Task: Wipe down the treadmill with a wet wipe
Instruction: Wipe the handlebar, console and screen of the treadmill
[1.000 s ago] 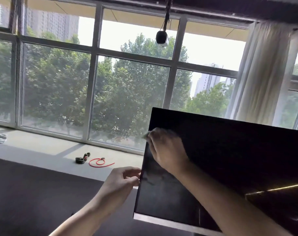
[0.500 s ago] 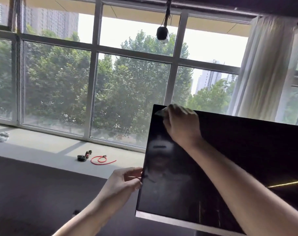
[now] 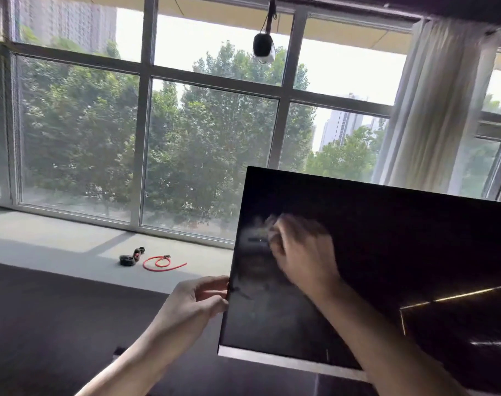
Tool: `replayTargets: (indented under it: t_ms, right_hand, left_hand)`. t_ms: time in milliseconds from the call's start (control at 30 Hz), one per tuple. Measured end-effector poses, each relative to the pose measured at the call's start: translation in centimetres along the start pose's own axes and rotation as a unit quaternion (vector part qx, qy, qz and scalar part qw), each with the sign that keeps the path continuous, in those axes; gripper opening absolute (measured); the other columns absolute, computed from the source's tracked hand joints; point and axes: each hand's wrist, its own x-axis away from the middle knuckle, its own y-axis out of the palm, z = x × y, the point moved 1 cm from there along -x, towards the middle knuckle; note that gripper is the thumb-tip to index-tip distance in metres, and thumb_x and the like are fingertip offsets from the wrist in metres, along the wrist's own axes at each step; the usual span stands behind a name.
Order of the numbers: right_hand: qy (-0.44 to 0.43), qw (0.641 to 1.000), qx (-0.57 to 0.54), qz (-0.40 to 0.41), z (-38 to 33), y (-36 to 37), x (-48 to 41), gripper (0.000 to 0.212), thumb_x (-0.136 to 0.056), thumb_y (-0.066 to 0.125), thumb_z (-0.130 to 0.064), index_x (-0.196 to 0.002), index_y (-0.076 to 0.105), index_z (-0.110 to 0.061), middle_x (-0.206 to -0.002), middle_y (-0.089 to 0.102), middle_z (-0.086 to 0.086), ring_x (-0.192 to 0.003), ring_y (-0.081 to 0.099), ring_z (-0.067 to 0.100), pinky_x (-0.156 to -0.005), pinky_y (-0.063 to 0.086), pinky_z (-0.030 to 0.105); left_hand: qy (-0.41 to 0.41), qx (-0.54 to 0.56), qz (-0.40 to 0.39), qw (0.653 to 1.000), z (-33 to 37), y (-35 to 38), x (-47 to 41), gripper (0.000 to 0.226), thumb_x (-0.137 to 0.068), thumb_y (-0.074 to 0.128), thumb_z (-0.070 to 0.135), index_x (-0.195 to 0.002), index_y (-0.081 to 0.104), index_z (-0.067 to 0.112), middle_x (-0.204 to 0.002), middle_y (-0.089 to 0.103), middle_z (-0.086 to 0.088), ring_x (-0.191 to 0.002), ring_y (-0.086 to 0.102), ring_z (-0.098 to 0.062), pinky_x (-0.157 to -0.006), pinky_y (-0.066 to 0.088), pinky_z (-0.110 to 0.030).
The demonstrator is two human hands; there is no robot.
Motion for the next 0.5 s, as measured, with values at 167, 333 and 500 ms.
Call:
replayTargets:
  t_ms: [167,333,500]
  right_hand:
    - [0.159,0.982,0.071,0.075,5.1,-1.7,-5.0,0.012,-0.093,0.064,-0.015,-0.088,0.062,-0.004,-0.096,0.056,0.011,-0.085,0.059,0.029,-0.075,0.054,0.043]
    - [-0.001,0.999,-0.038,-0.01,-0.8,-0.1,1.4,0.007,-0.098,0.059,-0.007,-0.092,0.061,-0.006,-0.092,0.057,0.01,-0.081,0.057,0.026,-0.076,0.052,0.043]
    - [0.029,0.999,0.043,0.006,3.3,-1.9,2.1,0.024,-0.103,0.048,-0.018,-0.096,0.068,-0.007,-0.09,0.055,0.011,-0.076,0.057,0.032,-0.069,0.05,0.045]
  left_hand:
    - [0.013,-0.017,0.025,0.999,-0.7,0.2,0.0,0.034,-0.087,0.065,0.002,-0.106,0.082,0.025,-0.106,0.079,0.012,-0.108,0.071,-0.003,-0.101,0.049,-0.028]
    - [0.011,-0.022,0.041,0.999,-1.0,0.1,-0.3,0.037,-0.089,0.063,-0.004,-0.103,0.08,0.025,-0.1,0.079,0.012,-0.099,0.073,-0.003,-0.085,0.052,-0.011]
    - [0.039,-0.021,0.022,0.999,-1.3,0.0,-0.2,0.043,-0.09,0.065,0.0,-0.102,0.082,0.038,-0.106,0.079,0.012,-0.106,0.072,-0.004,-0.092,0.053,-0.018]
